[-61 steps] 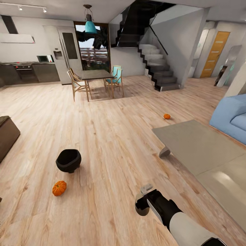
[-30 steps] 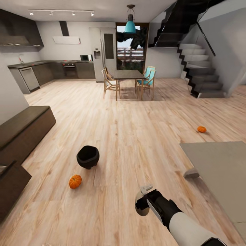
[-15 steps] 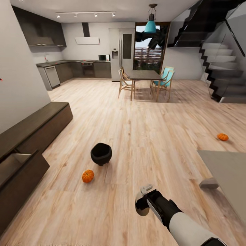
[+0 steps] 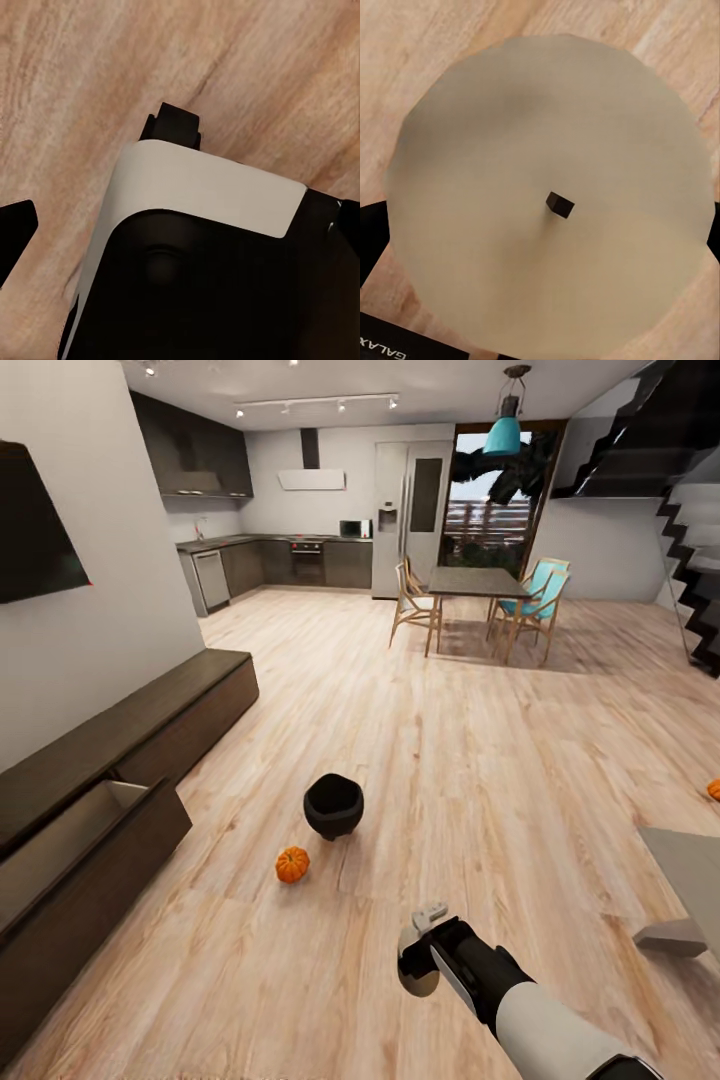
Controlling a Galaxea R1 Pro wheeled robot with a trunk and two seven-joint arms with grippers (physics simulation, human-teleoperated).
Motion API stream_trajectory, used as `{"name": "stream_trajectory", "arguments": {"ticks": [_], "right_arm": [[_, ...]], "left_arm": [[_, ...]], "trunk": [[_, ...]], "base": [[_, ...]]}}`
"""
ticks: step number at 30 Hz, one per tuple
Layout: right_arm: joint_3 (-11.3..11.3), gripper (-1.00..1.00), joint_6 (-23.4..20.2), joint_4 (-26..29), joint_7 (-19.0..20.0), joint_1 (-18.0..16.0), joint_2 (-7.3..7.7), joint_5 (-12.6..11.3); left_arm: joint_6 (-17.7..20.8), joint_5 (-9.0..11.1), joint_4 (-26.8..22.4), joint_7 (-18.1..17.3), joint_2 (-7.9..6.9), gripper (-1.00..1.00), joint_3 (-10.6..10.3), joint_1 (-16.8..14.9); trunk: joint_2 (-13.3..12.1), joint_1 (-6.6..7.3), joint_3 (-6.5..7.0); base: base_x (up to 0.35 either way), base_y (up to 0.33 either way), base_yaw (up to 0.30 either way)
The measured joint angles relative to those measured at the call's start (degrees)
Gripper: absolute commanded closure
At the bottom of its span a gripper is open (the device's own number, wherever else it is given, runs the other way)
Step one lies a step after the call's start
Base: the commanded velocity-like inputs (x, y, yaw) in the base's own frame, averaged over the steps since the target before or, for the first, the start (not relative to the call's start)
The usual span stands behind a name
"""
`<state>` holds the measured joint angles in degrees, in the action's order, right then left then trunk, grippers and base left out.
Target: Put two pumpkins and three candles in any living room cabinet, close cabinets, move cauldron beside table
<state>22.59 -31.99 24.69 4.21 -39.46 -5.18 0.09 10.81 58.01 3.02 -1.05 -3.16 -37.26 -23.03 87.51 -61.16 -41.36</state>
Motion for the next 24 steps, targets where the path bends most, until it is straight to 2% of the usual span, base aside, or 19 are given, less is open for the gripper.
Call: {"name": "stream_trajectory", "arguments": {"ticks": [24], "right_arm": [[0.0,1.00,0.0,-0.2,0.0,0.0,0.00,0.0]], "left_arm": [[0.0,0.0,0.0,0.0,0.00,-1.00,0.0,0.0]], "trunk": [[0.0,0.00,0.00]], "base": [[0.000,-0.031,0.290]]}}
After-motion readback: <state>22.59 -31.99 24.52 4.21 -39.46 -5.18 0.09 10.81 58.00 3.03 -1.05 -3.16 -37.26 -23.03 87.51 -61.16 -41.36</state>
